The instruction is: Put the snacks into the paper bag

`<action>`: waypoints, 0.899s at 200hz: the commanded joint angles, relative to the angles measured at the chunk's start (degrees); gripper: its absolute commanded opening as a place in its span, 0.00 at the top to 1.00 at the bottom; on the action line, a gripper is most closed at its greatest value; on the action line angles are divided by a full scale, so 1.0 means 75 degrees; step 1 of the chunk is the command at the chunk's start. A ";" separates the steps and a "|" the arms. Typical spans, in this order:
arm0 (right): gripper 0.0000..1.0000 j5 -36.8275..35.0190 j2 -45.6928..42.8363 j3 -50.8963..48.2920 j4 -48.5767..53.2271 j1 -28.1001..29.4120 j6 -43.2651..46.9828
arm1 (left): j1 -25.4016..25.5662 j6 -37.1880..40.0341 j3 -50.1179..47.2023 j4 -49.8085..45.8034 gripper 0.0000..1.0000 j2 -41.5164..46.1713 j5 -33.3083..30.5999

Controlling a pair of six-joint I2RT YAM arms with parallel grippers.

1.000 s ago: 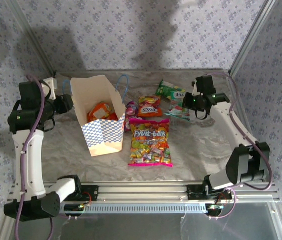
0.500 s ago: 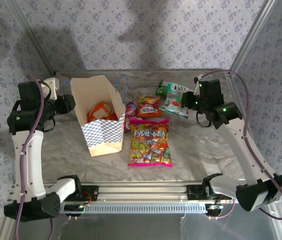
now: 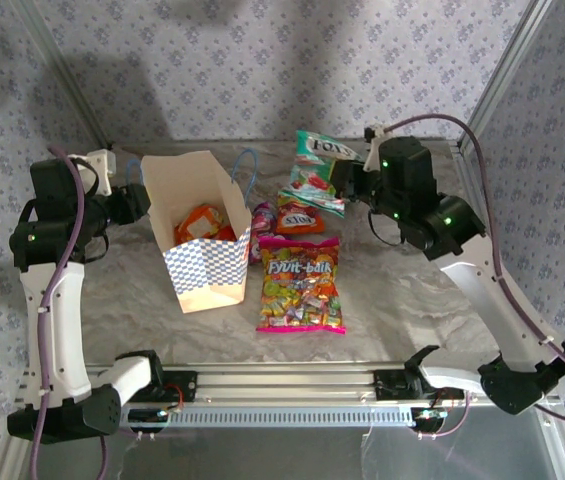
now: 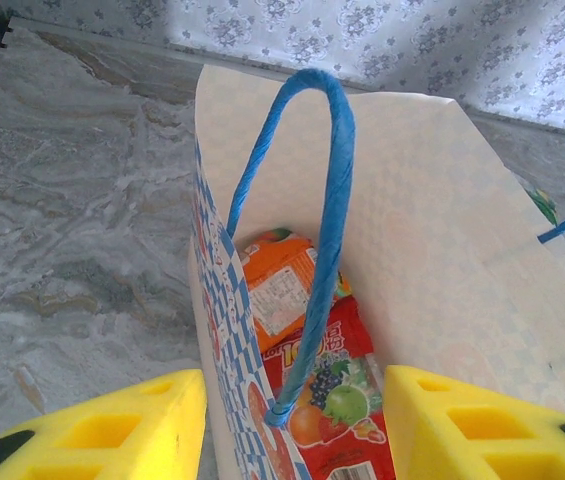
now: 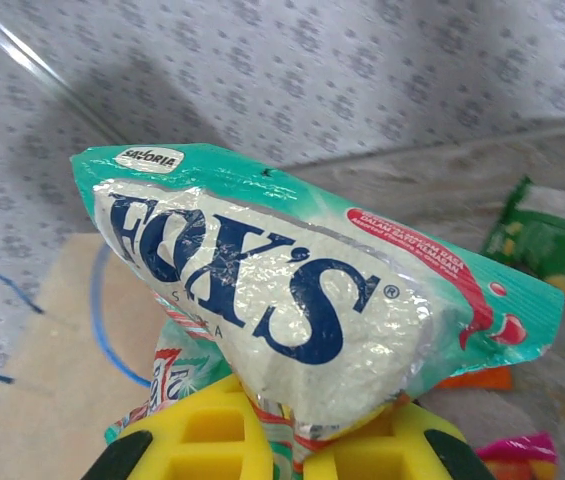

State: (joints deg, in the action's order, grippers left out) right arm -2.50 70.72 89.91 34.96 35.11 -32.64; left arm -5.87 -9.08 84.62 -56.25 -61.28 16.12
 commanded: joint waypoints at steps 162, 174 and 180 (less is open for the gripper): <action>1.00 -0.1588 0.2993 0.3008 -0.2019 0.2424 -0.1593 | 0.0025 -0.0144 0.0076 0.0891 0.54 -0.0165 0.0156; 1.00 -0.1741 0.3135 0.3075 -0.2074 0.2496 -0.1811 | 0.0022 -0.0125 0.0050 0.0888 0.54 -0.0168 0.0116; 1.00 -0.1819 0.3224 0.3121 -0.2094 0.2536 -0.1892 | 0.0024 -0.0127 0.0039 0.0871 0.54 -0.0173 0.0078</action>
State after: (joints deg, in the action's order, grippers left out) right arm -12.27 93.06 110.21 24.34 53.01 -42.09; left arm -5.87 -9.74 84.71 -51.40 -62.78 17.28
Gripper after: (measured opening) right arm 0.096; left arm 0.463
